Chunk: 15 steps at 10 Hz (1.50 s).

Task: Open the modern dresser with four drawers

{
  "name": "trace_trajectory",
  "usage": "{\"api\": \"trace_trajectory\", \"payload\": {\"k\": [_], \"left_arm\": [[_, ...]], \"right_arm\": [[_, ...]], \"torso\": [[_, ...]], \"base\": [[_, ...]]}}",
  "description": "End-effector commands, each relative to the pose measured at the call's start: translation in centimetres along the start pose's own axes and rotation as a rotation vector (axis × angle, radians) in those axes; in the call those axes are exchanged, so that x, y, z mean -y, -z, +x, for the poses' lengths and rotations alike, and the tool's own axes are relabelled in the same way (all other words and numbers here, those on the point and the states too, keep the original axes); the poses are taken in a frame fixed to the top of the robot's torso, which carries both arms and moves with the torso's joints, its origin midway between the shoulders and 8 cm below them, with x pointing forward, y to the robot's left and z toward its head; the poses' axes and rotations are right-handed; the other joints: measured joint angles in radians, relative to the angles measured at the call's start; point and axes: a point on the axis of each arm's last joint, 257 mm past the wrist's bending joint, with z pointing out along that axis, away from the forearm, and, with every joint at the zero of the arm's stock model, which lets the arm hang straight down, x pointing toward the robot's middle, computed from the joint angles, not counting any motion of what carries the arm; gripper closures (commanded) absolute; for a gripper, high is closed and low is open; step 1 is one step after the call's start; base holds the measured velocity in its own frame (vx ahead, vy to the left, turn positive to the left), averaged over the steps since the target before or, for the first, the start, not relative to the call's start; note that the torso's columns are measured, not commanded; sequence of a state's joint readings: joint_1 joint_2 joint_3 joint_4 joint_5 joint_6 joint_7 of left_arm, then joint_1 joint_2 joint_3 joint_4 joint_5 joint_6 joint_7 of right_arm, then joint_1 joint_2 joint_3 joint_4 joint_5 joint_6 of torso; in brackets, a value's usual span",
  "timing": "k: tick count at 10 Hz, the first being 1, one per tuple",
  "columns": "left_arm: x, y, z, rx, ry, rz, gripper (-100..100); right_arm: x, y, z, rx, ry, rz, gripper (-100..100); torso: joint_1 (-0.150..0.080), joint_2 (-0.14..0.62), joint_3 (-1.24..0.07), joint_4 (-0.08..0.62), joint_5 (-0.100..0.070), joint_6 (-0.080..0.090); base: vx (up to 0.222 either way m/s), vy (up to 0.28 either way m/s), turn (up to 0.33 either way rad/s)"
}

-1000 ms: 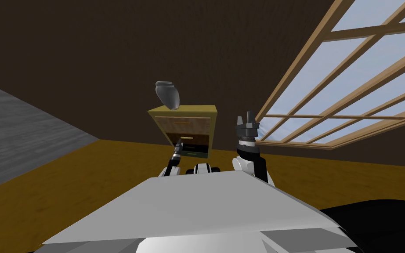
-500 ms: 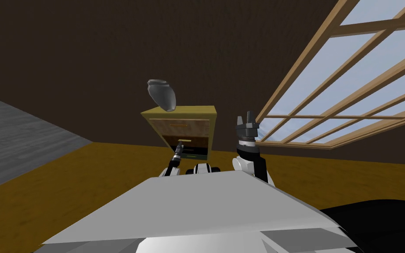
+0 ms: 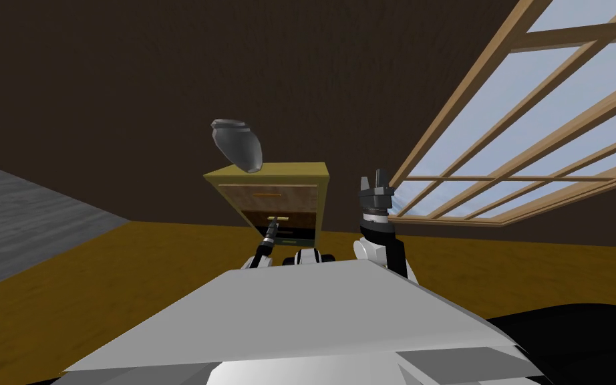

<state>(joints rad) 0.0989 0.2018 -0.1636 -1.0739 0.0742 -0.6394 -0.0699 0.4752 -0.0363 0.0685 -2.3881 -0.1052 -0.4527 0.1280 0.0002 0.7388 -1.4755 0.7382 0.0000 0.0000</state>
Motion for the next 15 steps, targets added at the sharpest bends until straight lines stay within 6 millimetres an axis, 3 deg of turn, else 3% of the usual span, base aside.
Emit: {"api": "trace_trajectory", "payload": {"k": [1, 2, 3, 9, 10, 15], "left_arm": [[-0.6, 0.1, -0.3, -0.003, -0.010, -0.013, -100], [-0.6, 0.1, -0.3, -0.004, -0.011, -0.014, -100], [-0.6, 0.1, -0.3, -0.004, -0.011, -0.014, 100], [-0.2, 0.2, -0.5, -0.016, -0.011, -0.013, 100], [-0.2, -0.6, -0.7, -0.014, -0.011, -0.022, -100], [0.0, -1.5, -0.9, -0.012, -0.011, -0.028, -100]], "right_arm": [[0.0, 0.0, 0.0, 0.000, 0.000, 0.000, 0], [0.0, 0.0, 0.0, 0.000, 0.000, 0.000, 0], [0.0, 0.0, 0.0, 0.000, 0.000, 0.000, 0], [0.0, 0.0, 0.0, 0.000, 0.000, 0.000, 0], [0.0, 0.0, 0.0, 0.000, 0.000, 0.000, 0], [0.0, 0.0, 0.0, 0.000, 0.000, 0.000, 0]], "torso": [[0.000, 0.000, 0.000, 0.000, 0.000, 0.000], [0.000, 0.002, 0.001, 0.000, 0.000, 0.000], [0.000, 0.001, 0.001, 0.000, 0.000, 0.000], [-0.001, 0.000, 0.000, 0.000, 0.000, 0.000], [-0.001, -0.006, -0.003, -0.001, 0.000, 0.000], [0.001, 0.004, 0.003, 0.001, 0.000, 0.000]], "base": [[0.024, 0.000, -0.004], [0.006, 0.000, 0.001], [0.000, 0.000, 0.000], [-0.155, 0.009, 0.023], [0.049, -0.018, -0.050], [0.116, -0.026, -0.020]]}}
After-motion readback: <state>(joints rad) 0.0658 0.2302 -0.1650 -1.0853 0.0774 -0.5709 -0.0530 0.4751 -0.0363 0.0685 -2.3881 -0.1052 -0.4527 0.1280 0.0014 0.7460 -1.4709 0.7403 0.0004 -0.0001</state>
